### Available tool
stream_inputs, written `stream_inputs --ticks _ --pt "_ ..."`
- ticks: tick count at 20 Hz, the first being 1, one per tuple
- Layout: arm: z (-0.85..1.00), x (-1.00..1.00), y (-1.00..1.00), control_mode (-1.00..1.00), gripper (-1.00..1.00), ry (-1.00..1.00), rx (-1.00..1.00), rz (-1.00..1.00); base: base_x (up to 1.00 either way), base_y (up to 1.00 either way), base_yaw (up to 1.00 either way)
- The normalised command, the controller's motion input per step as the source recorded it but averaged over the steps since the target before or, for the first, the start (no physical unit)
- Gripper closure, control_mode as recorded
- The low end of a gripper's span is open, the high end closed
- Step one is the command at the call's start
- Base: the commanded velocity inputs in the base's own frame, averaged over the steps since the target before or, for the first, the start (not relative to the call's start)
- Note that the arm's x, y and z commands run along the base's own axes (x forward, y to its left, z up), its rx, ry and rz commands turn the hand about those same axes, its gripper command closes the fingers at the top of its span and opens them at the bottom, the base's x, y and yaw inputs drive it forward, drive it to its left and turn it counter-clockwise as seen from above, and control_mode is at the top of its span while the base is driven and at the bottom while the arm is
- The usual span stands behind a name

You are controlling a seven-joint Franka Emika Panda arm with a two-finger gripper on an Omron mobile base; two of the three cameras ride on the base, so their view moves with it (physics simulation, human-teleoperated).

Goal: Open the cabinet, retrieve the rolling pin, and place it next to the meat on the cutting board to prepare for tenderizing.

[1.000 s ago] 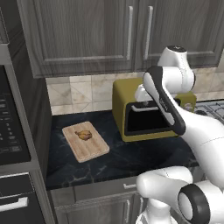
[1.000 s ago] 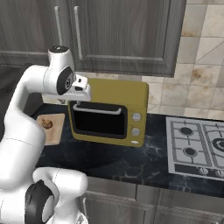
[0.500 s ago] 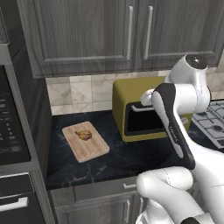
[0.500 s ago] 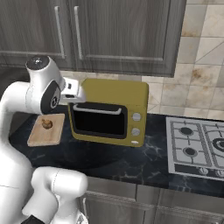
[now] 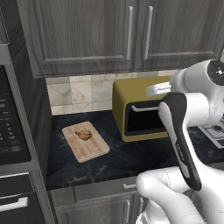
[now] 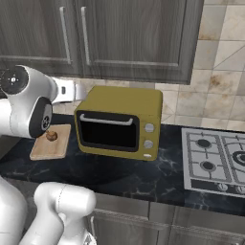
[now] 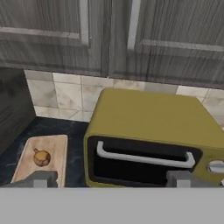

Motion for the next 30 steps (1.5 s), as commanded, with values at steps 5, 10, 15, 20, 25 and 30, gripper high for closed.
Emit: stream_inputs --ticks 5,10,15,20,25,30 --pt "0.81 -0.16 0.01 -1.0 -1.0 -0.25 0.0 -0.02 0.0 0.0 0.0" --pt "0.51 -0.14 0.0 -1.0 -1.0 -0.31 -0.03 -0.02 0.0 0.0 0.0" --pt "0.08 -0.04 0.01 -1.0 -1.0 -0.29 -0.05 -0.02 0.0 0.0 0.0" --pt "0.0 0.0 0.0 -1.0 -1.0 -0.18 -0.01 -0.02 0.0 0.0 0.0" --pt "0.0 -0.02 0.0 -1.0 -1.0 -0.04 0.0 0.0 0.0 0.0 0.0" --pt "0.0 0.14 0.0 -1.0 -1.0 0.0 0.0 0.0 0.0 0.0 0.0"
